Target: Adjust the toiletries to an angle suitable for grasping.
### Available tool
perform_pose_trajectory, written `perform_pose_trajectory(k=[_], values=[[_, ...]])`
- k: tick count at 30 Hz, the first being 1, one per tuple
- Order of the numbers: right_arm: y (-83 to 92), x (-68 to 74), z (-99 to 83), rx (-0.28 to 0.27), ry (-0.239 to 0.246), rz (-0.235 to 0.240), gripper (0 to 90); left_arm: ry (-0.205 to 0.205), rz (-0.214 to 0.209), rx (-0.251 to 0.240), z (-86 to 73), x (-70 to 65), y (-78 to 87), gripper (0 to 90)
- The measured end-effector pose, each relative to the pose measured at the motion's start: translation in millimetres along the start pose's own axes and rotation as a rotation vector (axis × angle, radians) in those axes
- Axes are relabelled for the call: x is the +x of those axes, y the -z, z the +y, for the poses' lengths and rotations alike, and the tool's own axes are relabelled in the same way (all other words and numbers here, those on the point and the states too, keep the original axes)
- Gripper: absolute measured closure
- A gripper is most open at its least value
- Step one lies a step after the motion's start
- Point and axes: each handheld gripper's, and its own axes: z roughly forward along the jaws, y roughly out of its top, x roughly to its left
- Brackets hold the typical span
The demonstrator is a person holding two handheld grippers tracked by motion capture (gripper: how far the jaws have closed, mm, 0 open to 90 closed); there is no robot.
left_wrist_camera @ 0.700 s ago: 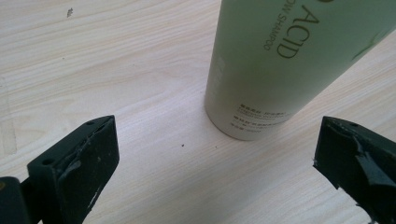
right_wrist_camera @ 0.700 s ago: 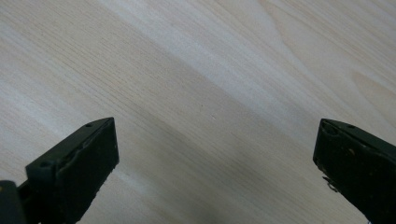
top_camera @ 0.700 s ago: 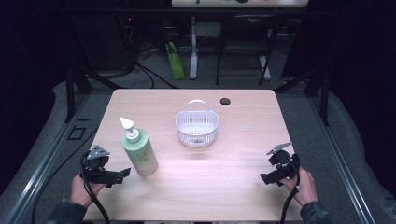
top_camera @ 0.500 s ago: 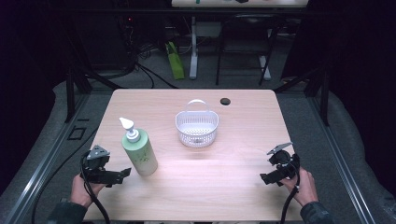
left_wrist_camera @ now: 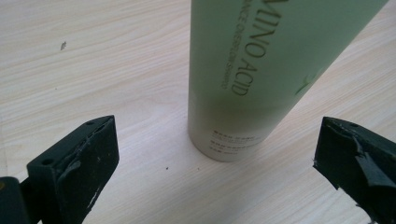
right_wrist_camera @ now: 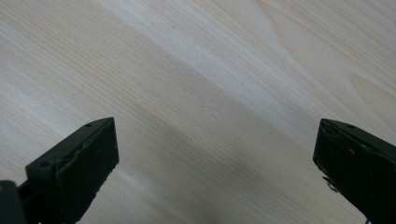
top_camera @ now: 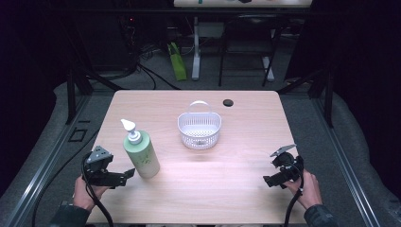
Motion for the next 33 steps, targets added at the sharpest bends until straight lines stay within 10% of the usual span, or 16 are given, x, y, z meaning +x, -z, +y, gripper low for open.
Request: perform_pose_trajectory(k=[33], values=[[1.0,-0.8,0.3,-0.01,-0.017,0.017,0.0,0.0,0.007,-0.192,23.1,-19.9,0.3,0.0]])
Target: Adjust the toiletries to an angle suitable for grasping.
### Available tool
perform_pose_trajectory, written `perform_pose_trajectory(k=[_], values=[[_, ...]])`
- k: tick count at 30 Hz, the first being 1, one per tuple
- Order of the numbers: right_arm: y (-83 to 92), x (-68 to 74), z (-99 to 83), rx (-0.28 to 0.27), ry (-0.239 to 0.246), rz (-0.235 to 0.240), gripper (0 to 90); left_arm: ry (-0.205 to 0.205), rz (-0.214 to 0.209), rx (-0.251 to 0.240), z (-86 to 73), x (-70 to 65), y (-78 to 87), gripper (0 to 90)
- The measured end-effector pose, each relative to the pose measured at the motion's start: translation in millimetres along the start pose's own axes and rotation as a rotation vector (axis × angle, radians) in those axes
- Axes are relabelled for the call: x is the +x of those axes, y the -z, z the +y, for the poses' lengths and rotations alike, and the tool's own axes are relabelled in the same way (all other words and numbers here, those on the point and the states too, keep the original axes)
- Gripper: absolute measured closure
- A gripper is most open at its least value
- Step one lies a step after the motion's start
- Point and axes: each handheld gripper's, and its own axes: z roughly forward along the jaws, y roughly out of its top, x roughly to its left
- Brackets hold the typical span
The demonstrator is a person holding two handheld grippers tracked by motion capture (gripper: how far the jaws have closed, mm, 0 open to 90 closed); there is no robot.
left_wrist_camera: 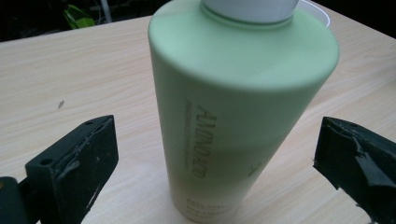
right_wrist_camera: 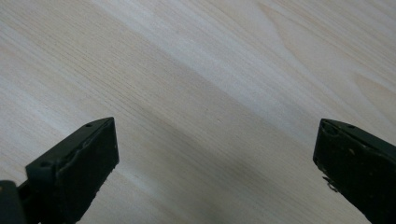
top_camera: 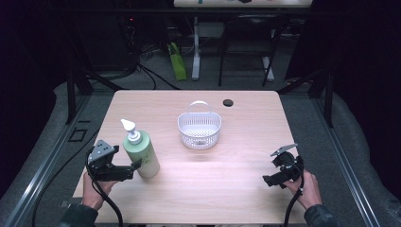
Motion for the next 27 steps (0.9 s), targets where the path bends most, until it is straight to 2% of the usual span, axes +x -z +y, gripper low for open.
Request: perform_pose_trajectory(k=[5,12,27], values=[[0.9,-0.5,-0.2,0.0,0.002,-0.002,0.0,-0.006,0.005,-0.015,4.1,-2.6,-3.7,0.0],[1.2,-0.3,-0.2,-0.001,0.002,-0.001,0.0,0.008,0.015,-0.048,8.0,-4.0,-8.7,0.0],[1.9,0.0,-0.8,-0.005,-0.006,0.003,0.0,-0.014,0.008,-0.06,15.8,-9.4,-26.0,1.0]])
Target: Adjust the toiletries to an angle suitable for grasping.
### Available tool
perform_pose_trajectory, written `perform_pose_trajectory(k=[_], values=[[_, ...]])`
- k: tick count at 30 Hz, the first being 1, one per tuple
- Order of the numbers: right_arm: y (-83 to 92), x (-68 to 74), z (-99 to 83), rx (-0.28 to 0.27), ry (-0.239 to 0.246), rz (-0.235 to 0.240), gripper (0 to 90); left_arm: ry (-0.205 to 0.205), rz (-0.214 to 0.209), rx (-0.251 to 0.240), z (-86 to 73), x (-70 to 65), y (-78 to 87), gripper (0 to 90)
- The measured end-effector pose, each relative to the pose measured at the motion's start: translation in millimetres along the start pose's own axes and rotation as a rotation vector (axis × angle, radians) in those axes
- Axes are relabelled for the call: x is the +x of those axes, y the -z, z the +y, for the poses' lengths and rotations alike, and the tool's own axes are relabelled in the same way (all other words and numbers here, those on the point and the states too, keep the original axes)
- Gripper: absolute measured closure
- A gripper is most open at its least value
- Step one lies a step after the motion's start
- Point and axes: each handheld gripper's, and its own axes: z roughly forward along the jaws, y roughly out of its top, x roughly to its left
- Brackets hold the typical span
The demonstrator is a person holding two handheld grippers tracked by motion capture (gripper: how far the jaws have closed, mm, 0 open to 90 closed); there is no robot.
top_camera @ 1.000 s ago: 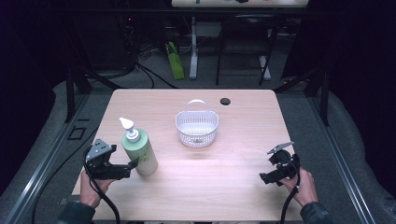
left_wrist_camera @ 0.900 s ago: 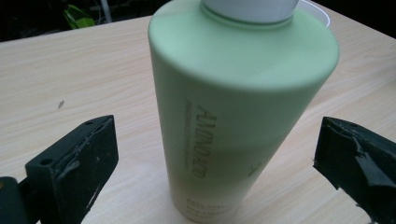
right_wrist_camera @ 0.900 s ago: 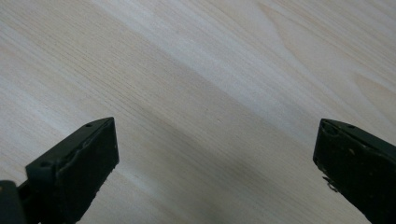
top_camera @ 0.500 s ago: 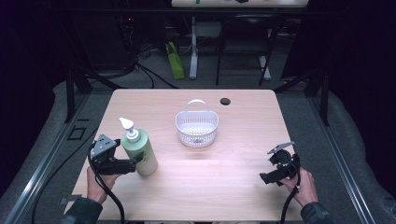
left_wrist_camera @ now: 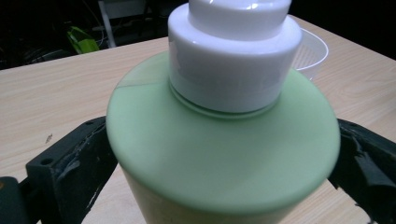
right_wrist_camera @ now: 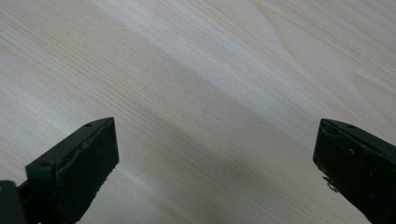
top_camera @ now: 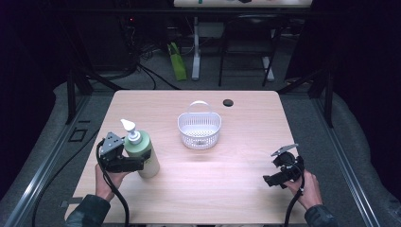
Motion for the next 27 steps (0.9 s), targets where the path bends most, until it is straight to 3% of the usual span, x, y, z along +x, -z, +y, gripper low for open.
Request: perform_pose_trajectory(k=[4,15,27], values=[[0.1,-0.7,-0.4,0.0,0.0,0.0,0.0,-0.005,0.002,-0.014,-0.1,0.5,-0.9,10.4],[0.3,-0.8,-0.3,0.001,0.004,-0.005,0.0,-0.018,-0.002,-0.02,-0.8,-1.6,-2.7,11.7],[-0.3,-1.0,-0.5,-0.001,-0.001,0.0,0.0,-0.031,-0.032,-0.027,4.7,-14.3,-16.3,11.8]])
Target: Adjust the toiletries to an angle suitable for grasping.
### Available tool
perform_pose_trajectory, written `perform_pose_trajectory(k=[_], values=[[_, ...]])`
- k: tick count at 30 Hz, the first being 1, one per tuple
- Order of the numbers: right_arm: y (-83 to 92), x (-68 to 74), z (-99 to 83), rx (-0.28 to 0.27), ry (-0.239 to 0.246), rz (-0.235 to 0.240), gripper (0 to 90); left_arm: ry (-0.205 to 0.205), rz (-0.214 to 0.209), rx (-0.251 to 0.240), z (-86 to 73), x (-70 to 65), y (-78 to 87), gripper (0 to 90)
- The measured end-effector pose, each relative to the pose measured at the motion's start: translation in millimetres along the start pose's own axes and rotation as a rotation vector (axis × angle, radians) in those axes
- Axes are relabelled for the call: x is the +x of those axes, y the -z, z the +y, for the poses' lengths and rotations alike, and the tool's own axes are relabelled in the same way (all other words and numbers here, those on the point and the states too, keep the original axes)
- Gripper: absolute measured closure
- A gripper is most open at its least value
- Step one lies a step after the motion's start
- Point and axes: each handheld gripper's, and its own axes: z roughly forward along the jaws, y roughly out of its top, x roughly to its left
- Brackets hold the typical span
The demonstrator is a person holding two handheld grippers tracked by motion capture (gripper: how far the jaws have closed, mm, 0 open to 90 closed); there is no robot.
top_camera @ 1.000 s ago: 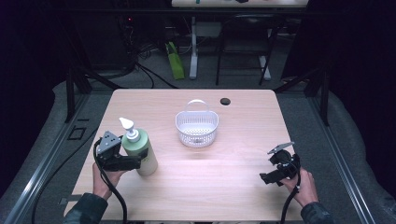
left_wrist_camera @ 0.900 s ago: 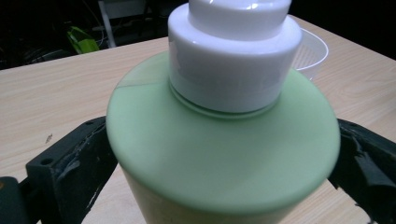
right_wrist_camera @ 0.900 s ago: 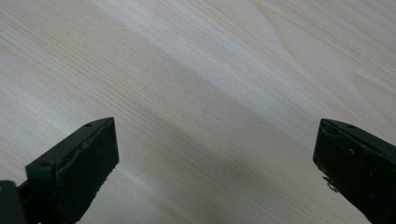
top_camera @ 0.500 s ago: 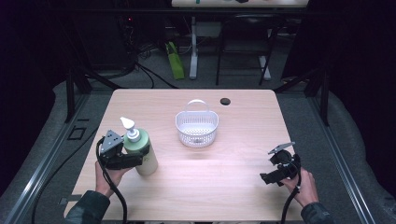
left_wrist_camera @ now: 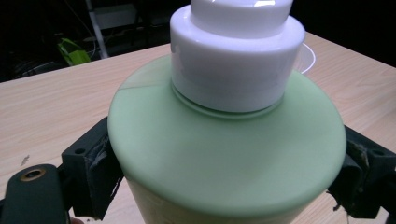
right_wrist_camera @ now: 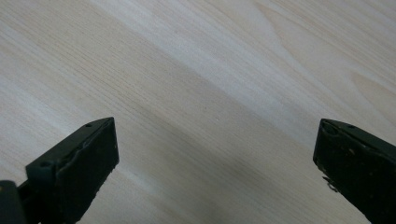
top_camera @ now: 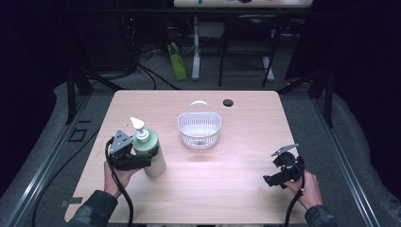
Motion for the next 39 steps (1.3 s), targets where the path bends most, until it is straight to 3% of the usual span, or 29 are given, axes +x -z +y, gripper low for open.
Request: perform_pose_trajectory(k=[17,39], values=[[0.6,-0.5,0.1,-0.005,0.002,-0.009,0.0,-0.021,-0.047,-0.001,9.1,-21.0,-21.2,11.8],[1.1,-0.2,-0.2,-0.009,0.001,-0.002,0.0,-0.063,-0.143,0.011,23.7,-55.9,-52.3,11.4]])
